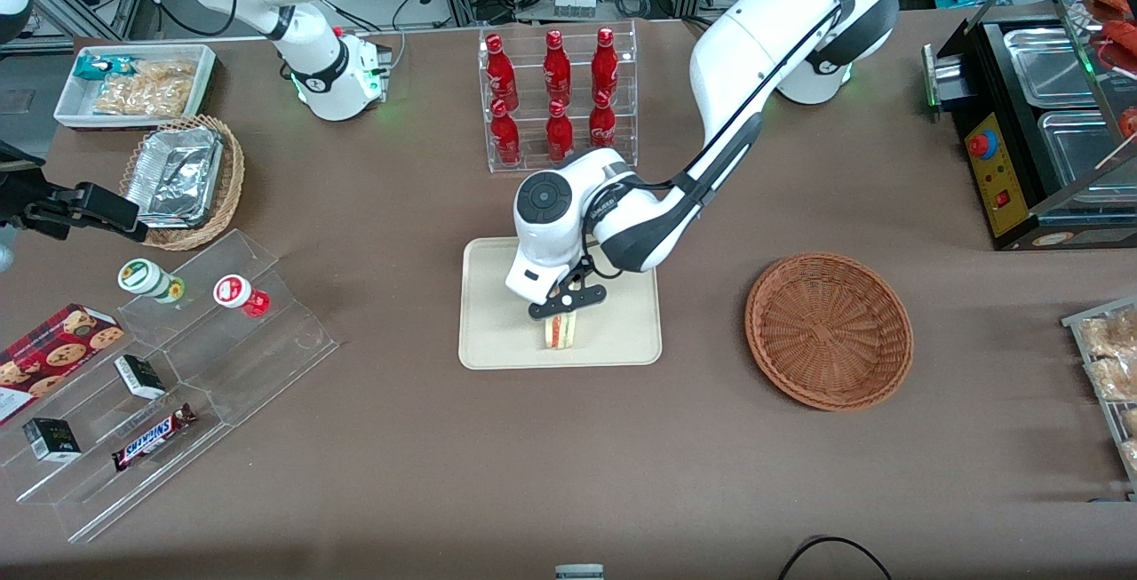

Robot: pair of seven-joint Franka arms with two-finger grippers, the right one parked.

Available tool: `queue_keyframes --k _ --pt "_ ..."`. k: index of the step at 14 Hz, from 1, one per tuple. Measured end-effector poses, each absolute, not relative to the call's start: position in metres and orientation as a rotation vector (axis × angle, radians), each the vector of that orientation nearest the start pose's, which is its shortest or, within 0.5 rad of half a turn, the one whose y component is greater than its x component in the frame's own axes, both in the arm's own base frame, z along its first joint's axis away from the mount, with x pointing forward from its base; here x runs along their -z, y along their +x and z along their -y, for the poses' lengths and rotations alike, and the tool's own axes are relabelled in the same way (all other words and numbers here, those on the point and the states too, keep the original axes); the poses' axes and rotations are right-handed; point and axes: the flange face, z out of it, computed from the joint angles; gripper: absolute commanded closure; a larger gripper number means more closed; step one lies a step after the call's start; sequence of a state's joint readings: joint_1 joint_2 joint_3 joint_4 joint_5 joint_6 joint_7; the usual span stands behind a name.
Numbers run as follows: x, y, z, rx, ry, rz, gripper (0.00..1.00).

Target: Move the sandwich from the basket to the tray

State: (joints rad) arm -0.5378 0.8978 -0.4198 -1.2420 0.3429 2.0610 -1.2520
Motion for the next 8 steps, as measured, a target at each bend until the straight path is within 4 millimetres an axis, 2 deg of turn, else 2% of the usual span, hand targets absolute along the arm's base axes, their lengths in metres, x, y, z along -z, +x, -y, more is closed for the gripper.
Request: queue_keyframes --k 4,5,6,7,8 --pt "-0.244 0.509 0.550 -0.065 -3.096 0.398 1.00" --pt "-0.242 0.506 0.550 -0.077 -3.090 0.384 0.97" --pt "-0.240 0.504 0.552 -0.088 -3.089 0.376 0.88" --pt "-0.236 0.501 0.553 -0.105 -3.089 0.375 0.58" --pt "-0.233 0.499 0.555 -0.131 -3.091 0.383 0.01"
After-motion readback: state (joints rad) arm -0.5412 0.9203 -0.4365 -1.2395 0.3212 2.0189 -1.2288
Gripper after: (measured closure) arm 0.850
